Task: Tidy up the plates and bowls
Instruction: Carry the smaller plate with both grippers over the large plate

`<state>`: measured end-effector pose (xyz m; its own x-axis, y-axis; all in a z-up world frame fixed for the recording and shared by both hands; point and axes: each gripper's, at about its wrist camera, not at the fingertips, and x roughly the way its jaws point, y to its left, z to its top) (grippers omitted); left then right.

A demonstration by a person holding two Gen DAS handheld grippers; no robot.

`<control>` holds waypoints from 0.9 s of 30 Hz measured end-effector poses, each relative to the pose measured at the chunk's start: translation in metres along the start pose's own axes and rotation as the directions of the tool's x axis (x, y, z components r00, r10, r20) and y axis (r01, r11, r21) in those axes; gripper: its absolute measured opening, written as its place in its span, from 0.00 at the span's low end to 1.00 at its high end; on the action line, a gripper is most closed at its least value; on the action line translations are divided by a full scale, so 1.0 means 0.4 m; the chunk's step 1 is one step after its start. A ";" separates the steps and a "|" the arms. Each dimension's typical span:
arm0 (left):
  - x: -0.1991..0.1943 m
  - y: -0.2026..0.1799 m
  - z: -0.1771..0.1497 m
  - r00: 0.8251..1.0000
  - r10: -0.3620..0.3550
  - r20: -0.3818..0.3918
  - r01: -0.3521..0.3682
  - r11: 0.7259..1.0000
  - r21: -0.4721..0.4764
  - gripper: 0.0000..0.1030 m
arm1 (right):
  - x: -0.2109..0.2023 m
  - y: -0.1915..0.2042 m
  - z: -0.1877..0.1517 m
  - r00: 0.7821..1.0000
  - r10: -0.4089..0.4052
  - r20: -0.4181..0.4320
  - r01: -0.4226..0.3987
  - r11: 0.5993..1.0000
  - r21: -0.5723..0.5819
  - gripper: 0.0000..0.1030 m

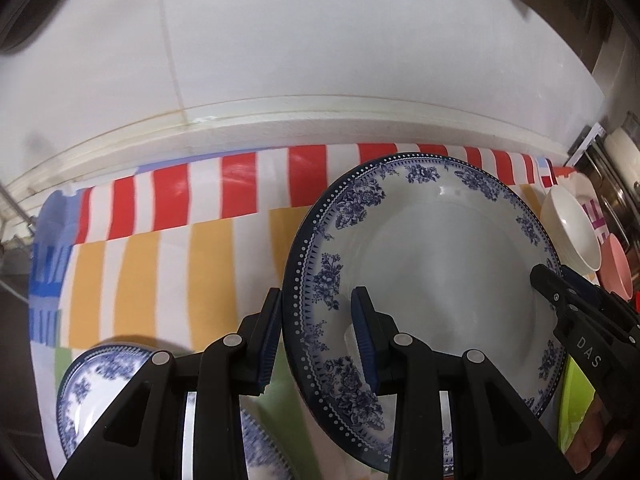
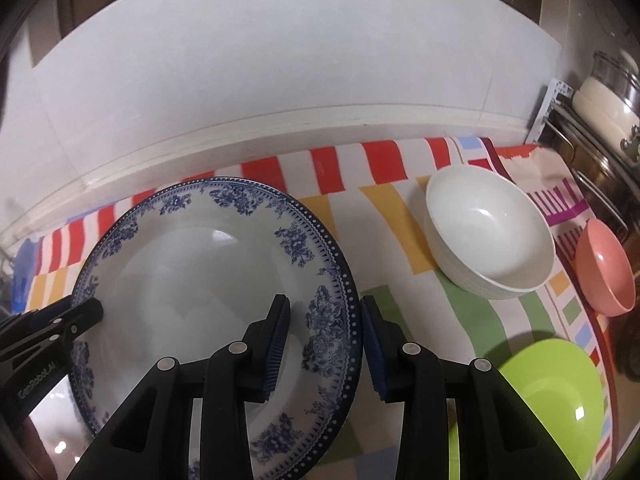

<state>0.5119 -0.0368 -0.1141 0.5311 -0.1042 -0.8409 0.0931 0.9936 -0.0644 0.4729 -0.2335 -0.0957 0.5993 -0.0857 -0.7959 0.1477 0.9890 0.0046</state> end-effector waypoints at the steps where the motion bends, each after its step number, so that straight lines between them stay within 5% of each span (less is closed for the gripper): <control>1: -0.009 0.005 -0.004 1.000 0.000 0.005 0.000 1.000 -0.002 0.34 | -0.010 0.008 -0.002 1.000 0.004 0.004 -0.004 1.000 -0.007 0.36; 27: -0.285 0.250 -0.210 0.986 0.153 0.066 -0.137 0.969 -0.205 0.33 | -0.199 0.233 -0.115 0.983 0.176 0.044 -0.165 0.968 -0.188 0.36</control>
<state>0.3899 0.0782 -0.0699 0.5938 0.0466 -0.8033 -0.1548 0.9863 -0.0572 0.4027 -0.1291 -0.0597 0.6500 0.0847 -0.7552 -0.1036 0.9944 0.0224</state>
